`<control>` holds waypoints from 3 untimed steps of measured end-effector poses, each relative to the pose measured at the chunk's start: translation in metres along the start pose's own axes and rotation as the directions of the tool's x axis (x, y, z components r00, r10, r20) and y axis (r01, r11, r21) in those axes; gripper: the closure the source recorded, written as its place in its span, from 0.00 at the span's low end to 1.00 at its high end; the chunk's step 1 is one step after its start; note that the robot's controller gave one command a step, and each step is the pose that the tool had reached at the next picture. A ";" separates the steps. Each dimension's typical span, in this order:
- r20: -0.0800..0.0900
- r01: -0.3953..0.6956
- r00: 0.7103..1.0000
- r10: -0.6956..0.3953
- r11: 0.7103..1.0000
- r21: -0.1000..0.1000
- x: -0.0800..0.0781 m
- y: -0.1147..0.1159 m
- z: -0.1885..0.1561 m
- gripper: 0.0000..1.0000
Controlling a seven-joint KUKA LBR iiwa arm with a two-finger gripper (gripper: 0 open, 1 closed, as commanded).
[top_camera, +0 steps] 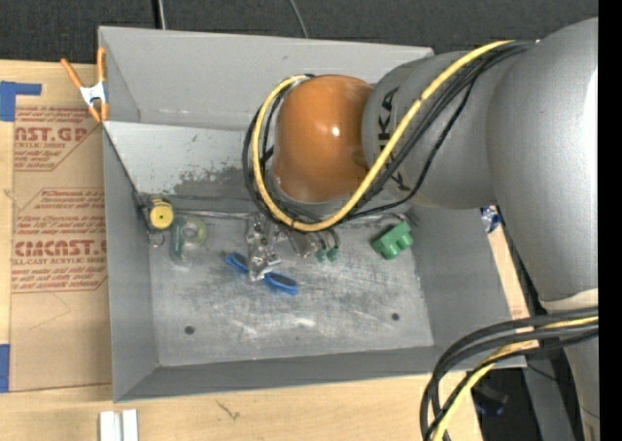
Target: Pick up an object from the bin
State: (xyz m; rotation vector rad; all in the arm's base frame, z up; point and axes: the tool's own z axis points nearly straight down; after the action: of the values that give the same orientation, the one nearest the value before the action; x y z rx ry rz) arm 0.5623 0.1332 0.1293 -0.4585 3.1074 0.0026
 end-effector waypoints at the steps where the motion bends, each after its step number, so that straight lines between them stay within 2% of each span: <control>1: 0.009 -0.009 1.000 0.009 1.000 0.002 0.000 0.006 -0.081 1.00; 2: 0.002 -0.009 1.000 0.009 1.000 0.001 0.001 0.007 -0.075 0.00; 3: -0.009 -0.079 0.997 0.079 0.997 0.001 0.031 -0.026 0.041 0.00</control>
Offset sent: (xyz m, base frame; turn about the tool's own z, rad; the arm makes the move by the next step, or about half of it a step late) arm -0.0032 0.0051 0.0756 0.0092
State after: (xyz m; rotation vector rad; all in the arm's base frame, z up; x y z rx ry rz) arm 0.5405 0.0993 0.0884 -0.3361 3.1316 -0.0002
